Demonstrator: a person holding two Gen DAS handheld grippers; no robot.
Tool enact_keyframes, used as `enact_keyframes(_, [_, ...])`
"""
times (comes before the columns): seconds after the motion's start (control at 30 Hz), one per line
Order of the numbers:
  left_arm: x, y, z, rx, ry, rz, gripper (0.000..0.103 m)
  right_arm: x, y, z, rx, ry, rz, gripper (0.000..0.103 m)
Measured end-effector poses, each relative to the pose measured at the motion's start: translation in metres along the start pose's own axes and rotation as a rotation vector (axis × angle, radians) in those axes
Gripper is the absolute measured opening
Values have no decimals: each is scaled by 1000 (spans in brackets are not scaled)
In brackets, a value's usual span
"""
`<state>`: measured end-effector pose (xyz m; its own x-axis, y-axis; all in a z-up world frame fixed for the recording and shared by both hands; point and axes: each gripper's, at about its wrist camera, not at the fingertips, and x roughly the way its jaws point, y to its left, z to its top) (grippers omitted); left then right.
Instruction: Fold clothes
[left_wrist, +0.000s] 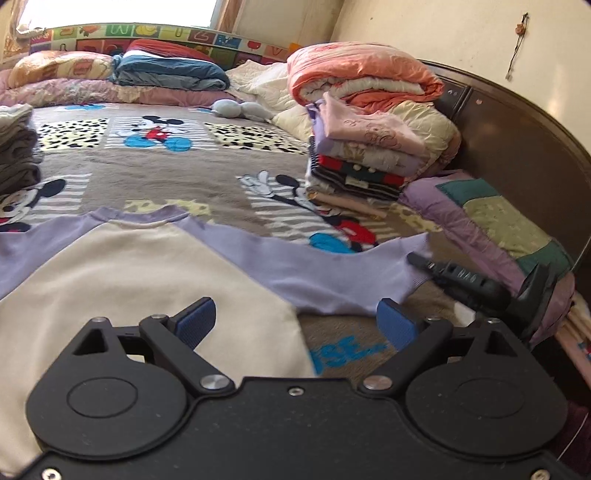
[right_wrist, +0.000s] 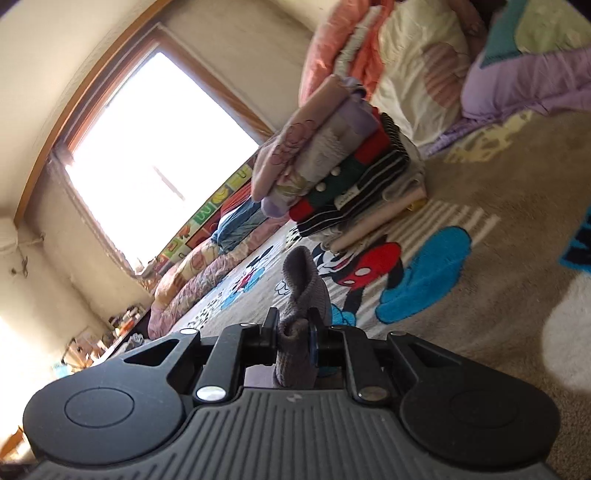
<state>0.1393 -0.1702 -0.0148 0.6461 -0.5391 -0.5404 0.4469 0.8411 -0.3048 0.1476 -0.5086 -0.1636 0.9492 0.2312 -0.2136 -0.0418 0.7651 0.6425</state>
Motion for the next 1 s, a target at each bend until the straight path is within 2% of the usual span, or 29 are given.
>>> enact_keyframes(0.1, [29, -16, 20, -43, 30, -79, 94, 7, 29, -11, -211, 30, -37, 17])
enact_keyframes(0.2, [70, -25, 35, -116, 115, -166, 94, 13, 55, -23, -380, 49, -66, 17])
enact_keyframes(0.3, [110, -30, 45, -186, 188, -192, 93, 18, 74, -36, -508, 62, -83, 17])
enact_keyframes(0.47, [149, -28, 45, -306, 262, -171, 90, 20, 85, -47, -591, 64, -96, 17])
enact_keyframes(0.57, [153, -27, 42, -333, 257, -175, 70, 19, 86, -47, -592, 57, -90, 17])
enact_keyframes(0.6, [154, -27, 41, -342, 255, -177, 68, 18, 86, -47, -592, 55, -88, 17])
enact_keyframes(0.67, [156, -27, 39, -360, 252, -179, 53, 18, 87, -48, -592, 51, -84, 17])
enact_keyframes(0.7, [157, -27, 38, -369, 250, -180, 40, 17, 88, -48, -593, 48, -82, 17])
enact_keyframes(0.77, [160, -26, 36, -387, 247, -183, 35, 16, 88, -49, -590, 45, -73, 17])
enact_keyframes(0.8, [161, -26, 35, -396, 245, -184, 27, 16, 89, -49, -586, 44, -67, 17])
enact_keyframes(0.9, [164, -25, 32, -423, 240, -188, 23, 15, 90, -50, -561, 37, -45, 17])
enact_keyframes(0.97, [164, -24, 31, -434, 232, -187, 5, 14, 90, -50, -552, 36, -32, 16])
enact_keyframes(1.0, [159, -22, 35, -421, 218, -179, 4, 13, 90, -50, -548, 37, -18, 16])
